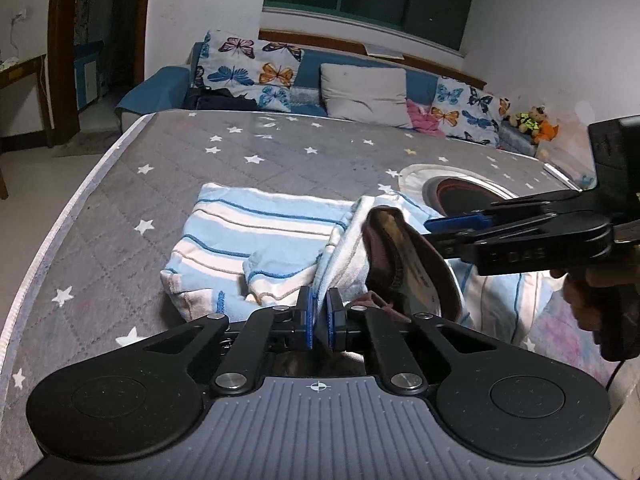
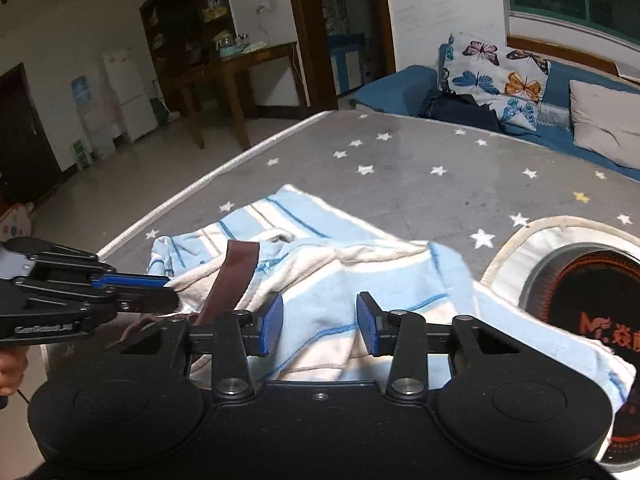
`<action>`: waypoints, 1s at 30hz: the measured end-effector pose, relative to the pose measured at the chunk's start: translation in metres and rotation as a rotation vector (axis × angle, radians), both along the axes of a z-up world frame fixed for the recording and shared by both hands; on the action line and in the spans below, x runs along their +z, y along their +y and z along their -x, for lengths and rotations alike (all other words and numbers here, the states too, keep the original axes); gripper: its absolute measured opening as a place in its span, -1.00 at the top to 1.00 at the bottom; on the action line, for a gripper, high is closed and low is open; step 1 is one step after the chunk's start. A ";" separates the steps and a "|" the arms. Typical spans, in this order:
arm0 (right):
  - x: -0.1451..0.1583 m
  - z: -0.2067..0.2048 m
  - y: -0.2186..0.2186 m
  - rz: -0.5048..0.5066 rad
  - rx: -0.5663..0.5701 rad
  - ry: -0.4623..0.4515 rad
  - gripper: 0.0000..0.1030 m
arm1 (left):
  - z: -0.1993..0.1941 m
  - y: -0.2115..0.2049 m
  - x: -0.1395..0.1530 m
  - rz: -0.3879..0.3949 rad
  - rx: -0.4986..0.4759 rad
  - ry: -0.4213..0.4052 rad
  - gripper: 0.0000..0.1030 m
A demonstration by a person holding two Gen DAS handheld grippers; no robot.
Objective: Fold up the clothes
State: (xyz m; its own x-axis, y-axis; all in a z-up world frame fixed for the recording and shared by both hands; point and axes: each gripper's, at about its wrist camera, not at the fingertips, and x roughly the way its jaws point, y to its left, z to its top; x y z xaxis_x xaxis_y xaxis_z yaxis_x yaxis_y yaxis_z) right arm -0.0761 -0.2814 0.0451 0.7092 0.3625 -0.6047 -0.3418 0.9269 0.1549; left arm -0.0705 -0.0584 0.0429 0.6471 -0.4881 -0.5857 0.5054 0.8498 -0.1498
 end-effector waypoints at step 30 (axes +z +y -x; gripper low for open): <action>0.004 0.100 -0.035 0.064 0.045 -0.080 0.48 | -0.064 -0.051 0.008 -0.001 -0.075 0.063 0.89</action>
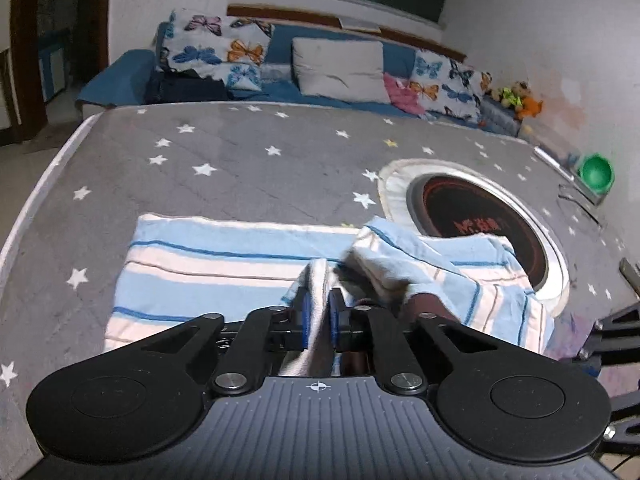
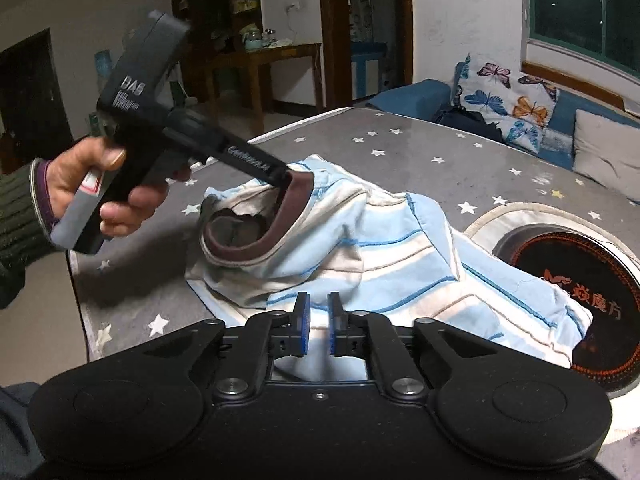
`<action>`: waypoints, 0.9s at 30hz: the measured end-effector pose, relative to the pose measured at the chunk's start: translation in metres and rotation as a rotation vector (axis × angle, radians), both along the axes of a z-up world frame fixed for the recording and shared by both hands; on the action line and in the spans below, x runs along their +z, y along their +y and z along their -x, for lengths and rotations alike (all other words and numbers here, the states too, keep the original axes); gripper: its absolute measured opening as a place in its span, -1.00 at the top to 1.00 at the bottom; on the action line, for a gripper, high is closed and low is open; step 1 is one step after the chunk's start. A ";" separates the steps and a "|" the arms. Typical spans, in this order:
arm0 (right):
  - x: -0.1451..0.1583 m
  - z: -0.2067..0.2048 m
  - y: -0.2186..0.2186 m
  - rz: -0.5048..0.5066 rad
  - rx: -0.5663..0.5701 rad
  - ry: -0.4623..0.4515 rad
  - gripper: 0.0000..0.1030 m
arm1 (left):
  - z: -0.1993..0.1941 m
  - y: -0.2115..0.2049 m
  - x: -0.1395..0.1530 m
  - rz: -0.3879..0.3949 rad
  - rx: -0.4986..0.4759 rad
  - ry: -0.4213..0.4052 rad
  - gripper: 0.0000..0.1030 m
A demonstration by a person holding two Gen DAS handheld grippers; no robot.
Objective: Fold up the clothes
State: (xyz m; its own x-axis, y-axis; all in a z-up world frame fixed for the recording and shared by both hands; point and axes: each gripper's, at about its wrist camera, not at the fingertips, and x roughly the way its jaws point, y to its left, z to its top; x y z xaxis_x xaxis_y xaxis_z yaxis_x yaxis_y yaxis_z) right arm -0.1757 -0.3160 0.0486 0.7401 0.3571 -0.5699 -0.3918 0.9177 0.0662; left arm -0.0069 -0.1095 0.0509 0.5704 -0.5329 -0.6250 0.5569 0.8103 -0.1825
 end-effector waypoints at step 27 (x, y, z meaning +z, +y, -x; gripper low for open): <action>-0.018 -0.143 -0.019 0.020 -0.152 0.060 -0.10 | 0.087 0.111 0.011 0.154 0.163 -0.029 0.92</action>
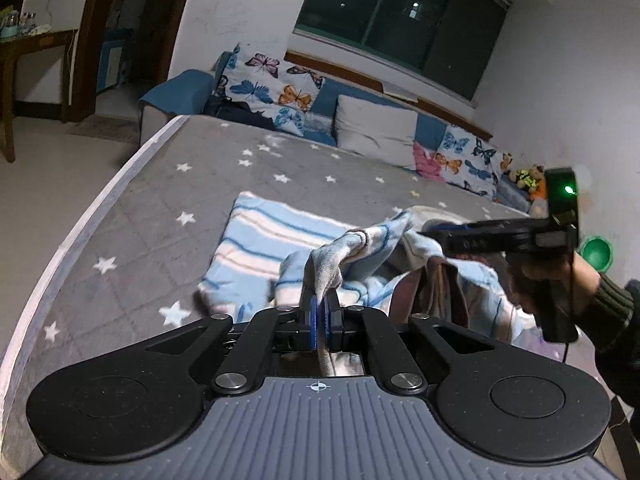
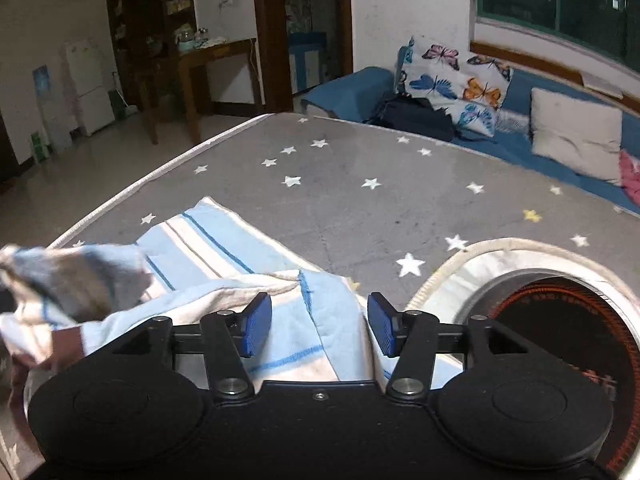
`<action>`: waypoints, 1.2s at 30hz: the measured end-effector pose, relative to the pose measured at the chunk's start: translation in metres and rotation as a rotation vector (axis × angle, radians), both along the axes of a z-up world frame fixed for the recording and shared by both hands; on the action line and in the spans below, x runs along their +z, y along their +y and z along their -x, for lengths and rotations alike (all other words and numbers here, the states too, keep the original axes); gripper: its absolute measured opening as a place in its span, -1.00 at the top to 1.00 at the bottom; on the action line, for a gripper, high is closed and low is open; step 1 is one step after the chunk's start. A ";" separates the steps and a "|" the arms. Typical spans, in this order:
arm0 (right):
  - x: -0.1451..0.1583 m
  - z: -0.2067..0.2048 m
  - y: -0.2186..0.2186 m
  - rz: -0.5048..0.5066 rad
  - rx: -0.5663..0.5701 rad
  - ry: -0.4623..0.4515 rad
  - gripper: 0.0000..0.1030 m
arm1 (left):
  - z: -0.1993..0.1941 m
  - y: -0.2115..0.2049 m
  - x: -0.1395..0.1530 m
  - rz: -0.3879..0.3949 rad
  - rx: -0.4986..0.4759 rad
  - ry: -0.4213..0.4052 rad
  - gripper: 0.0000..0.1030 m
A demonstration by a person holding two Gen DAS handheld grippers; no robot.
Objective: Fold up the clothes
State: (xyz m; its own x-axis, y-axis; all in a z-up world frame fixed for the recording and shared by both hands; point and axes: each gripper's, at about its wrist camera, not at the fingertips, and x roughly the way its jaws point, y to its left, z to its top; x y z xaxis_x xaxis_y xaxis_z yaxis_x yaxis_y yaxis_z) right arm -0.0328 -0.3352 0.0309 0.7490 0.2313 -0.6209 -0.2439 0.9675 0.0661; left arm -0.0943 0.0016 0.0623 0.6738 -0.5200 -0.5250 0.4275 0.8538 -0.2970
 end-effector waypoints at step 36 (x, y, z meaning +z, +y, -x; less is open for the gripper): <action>0.036 0.082 -0.006 0.035 0.026 -0.100 0.57 | -0.054 -0.090 0.022 -0.327 -0.298 -0.065 0.24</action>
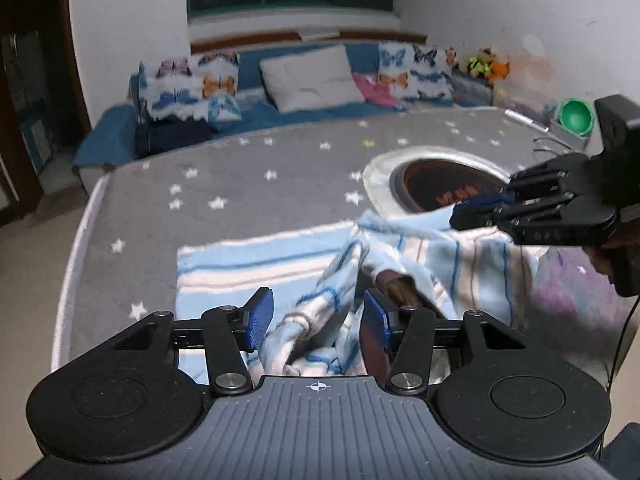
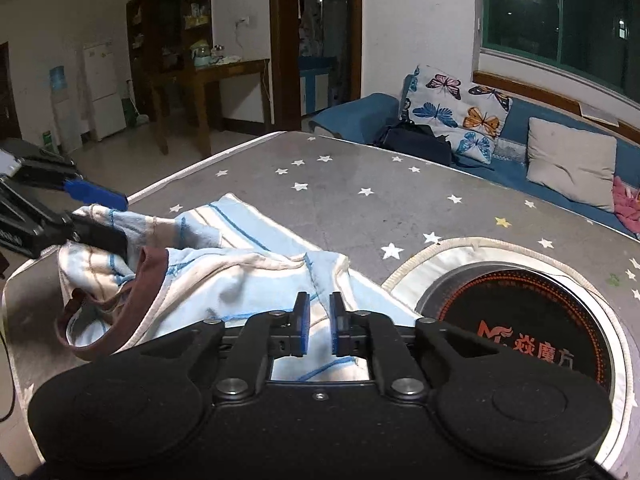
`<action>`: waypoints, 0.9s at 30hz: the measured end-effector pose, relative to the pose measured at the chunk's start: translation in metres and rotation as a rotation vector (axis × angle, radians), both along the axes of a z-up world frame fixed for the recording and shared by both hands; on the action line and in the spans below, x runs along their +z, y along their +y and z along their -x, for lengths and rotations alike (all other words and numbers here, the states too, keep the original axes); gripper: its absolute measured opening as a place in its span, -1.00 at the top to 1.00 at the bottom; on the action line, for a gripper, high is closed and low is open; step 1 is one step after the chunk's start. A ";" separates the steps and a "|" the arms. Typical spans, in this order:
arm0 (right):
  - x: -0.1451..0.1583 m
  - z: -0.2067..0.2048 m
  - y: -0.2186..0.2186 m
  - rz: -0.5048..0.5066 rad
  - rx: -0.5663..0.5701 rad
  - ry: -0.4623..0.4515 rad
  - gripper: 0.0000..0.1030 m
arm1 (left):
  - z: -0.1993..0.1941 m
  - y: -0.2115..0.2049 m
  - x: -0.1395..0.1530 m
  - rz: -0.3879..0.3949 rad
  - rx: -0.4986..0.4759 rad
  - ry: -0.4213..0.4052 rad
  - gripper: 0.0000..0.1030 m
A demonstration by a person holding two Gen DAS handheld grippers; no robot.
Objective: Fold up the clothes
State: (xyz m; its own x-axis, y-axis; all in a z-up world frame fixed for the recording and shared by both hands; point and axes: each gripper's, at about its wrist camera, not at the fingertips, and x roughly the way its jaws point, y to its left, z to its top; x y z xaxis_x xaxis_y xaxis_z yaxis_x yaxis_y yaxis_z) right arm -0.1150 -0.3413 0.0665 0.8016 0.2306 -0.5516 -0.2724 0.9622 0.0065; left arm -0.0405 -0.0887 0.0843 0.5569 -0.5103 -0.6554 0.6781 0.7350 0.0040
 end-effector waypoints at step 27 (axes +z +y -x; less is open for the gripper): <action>-0.043 -0.090 0.023 -0.031 0.001 0.115 -0.09 | 0.006 0.110 -0.031 0.286 0.368 0.160 0.83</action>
